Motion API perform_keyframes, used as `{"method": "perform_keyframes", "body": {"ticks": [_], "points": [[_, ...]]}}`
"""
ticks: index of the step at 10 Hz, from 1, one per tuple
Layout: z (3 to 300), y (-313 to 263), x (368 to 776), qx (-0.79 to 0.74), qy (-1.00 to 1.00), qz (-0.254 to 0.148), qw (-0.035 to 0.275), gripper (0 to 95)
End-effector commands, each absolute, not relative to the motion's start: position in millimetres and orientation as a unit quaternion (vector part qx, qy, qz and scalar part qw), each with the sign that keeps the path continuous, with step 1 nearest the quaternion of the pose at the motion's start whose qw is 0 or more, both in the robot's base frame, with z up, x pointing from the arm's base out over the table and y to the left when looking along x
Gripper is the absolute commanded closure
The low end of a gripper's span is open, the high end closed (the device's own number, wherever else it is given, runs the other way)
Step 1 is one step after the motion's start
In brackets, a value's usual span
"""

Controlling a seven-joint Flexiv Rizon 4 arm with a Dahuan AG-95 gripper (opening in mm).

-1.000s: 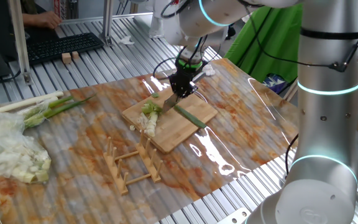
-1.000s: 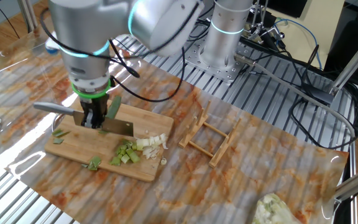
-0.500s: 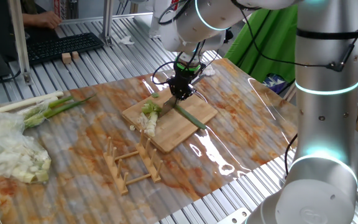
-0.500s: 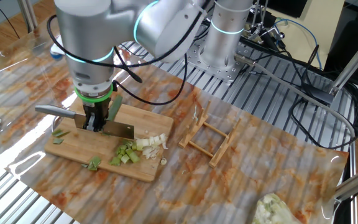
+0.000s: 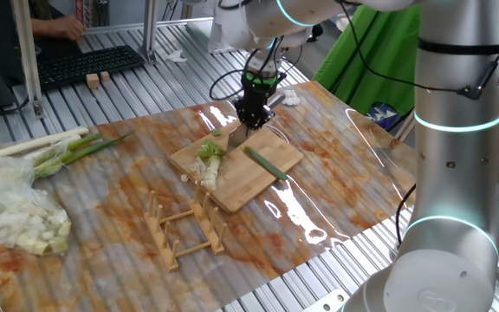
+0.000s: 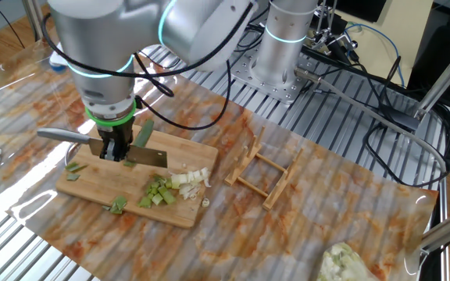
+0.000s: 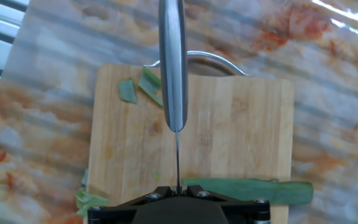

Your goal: Chop the scallions

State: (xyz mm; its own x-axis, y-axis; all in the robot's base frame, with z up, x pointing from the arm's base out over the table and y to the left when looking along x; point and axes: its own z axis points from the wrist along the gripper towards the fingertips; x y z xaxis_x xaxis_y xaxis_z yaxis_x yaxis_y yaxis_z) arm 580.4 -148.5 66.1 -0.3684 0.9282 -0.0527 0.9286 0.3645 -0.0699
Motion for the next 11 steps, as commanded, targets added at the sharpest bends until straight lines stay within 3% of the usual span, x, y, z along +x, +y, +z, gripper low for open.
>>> {"method": "perform_keyframes", "body": {"ticks": [1,11], "points": [[68,-148,574,0.565,0.824,-0.038,0.002,95.0],[58,-163,563,0.544,0.839,-0.022,0.002,95.0]]}}
